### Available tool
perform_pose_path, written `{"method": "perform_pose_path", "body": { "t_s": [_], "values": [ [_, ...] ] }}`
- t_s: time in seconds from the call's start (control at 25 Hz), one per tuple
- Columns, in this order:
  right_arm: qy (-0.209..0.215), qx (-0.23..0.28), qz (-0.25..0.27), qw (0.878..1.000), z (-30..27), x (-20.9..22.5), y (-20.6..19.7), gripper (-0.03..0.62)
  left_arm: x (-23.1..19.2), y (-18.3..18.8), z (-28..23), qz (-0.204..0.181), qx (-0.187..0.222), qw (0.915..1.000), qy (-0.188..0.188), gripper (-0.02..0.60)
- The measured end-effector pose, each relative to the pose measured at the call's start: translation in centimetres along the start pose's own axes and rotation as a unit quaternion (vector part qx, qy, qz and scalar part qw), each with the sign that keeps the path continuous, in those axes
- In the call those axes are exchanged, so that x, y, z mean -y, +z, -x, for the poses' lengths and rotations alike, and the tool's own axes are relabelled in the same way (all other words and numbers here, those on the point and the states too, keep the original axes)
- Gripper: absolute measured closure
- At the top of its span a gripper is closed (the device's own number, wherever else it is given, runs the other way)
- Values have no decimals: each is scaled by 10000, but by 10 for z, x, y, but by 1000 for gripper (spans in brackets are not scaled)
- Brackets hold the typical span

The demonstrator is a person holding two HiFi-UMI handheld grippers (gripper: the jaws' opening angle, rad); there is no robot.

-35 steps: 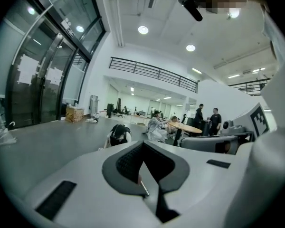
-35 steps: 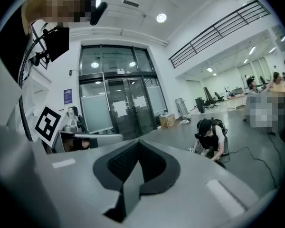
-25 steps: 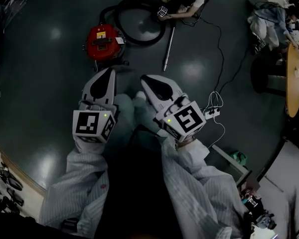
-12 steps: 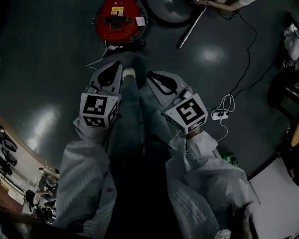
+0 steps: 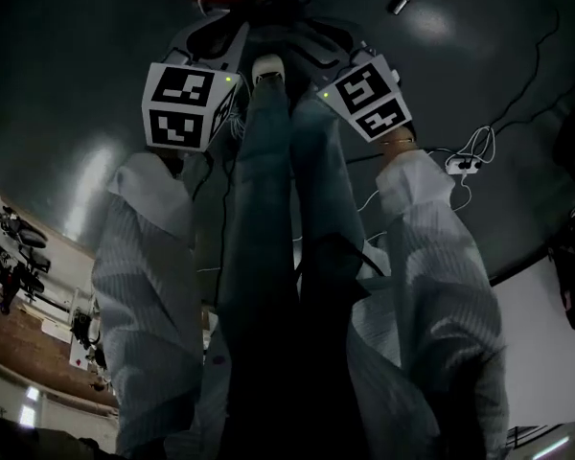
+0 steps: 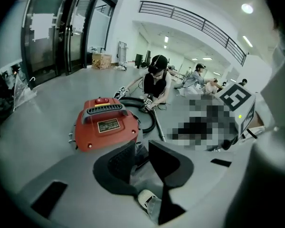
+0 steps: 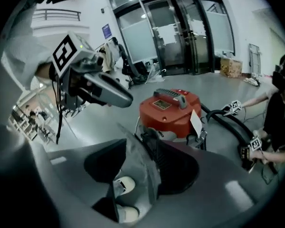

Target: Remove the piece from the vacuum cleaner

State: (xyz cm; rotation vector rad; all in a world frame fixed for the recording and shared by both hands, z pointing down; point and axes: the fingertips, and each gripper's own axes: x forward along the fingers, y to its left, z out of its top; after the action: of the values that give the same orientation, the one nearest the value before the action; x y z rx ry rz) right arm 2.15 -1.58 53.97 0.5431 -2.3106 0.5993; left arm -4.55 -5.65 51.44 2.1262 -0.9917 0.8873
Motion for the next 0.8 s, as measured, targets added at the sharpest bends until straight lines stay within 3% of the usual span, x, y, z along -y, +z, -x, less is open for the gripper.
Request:
{"method": "perform_pose_path", "body": {
  "t_s": [0.04,0.16,0.32,0.56,0.64,0.68,0.72,0.8],
  "values": [
    [27,-176,246,9995,-12,-1,-10,425,-4,-8,-7,26,-70,10000,-30,490],
    [55,-690,1213,9902,-39,-2,-33,405,-14,-26,-29,154,-236,9996,-97,462],
    [84,-1301,2407,9618,-60,0,-51,401,-17,-28,-52,69,-346,9994,35,462],
    [261,-1684,2598,9505,-83,-7,-59,401,-33,-26,-57,159,-338,9982,475,462],
    [325,-1721,2650,9482,-83,-9,-59,410,-37,-27,-55,2,-372,9975,601,463],
    [390,-1739,2698,9463,-82,-12,-60,439,-37,-27,-55,-127,-400,9969,662,463],
    [445,-1756,2781,9433,-81,-15,-62,527,-36,-27,-55,-215,-417,9964,707,463],
    [484,-1790,2876,9396,-78,-18,-66,545,-35,-27,-55,-153,-408,9964,721,463]
  ]
}}
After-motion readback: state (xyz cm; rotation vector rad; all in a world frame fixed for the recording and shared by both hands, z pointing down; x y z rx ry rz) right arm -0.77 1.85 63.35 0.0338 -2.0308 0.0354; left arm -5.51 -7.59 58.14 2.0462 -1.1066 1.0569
